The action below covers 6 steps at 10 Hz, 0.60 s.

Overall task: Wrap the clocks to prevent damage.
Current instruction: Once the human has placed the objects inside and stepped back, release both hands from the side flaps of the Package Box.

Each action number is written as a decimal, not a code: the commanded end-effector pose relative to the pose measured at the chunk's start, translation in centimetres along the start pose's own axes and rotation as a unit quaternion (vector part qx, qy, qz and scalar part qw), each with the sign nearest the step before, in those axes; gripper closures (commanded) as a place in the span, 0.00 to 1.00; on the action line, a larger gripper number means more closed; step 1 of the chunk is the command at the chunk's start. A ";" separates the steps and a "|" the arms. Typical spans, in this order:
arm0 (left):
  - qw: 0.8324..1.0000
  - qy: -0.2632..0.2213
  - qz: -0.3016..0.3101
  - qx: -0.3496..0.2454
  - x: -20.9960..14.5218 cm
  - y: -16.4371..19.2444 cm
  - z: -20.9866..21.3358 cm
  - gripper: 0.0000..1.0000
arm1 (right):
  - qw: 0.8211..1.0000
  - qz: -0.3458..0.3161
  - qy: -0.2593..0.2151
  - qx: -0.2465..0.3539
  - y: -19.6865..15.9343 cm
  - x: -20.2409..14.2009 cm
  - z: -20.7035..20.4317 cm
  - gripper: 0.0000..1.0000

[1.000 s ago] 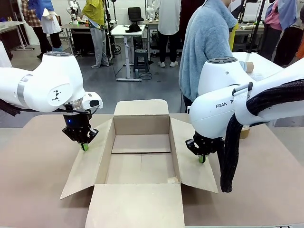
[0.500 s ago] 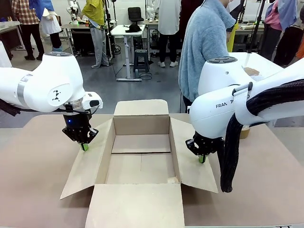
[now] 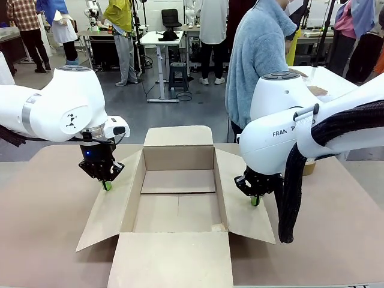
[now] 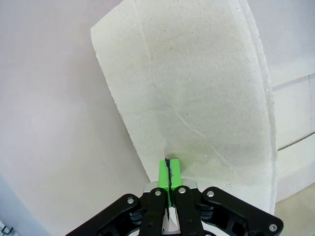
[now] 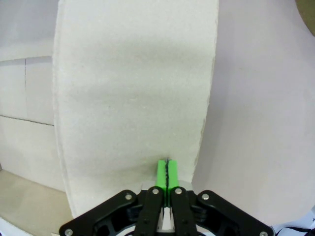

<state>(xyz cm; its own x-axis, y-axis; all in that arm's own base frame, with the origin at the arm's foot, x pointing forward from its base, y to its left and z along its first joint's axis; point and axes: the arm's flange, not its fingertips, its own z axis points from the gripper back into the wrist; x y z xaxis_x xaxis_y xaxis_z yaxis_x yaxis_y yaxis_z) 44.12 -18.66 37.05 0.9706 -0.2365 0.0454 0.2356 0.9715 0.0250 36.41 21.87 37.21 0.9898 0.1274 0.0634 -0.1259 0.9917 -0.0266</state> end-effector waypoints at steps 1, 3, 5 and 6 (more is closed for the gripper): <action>1.000 0.002 -0.002 0.006 -0.1 0.1 -0.1 1.00 | 1.000 -0.001 0.001 -0.004 0.0 -0.1 -0.2 0.99; 1.000 0.002 -0.002 0.006 -0.1 0.1 -0.1 1.00 | 1.000 -0.001 0.001 -0.004 0.0 -0.1 -0.2 0.99; 1.000 0.002 -0.002 0.006 -0.1 0.1 -0.1 1.00 | 1.000 -0.001 0.001 -0.004 0.0 -0.1 -0.2 0.99; 1.000 0.002 -0.002 0.006 -0.1 0.1 -0.1 1.00 | 1.000 -0.001 0.001 -0.004 0.0 -0.1 -0.2 0.99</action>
<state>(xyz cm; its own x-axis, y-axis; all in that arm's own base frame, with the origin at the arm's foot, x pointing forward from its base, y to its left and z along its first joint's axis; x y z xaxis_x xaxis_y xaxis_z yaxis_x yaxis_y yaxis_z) 44.12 -18.66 37.04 0.9706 -0.2365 0.0453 0.2356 0.9715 0.0250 36.41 21.87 37.21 0.9898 0.1274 0.0634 -0.1259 0.9917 -0.0266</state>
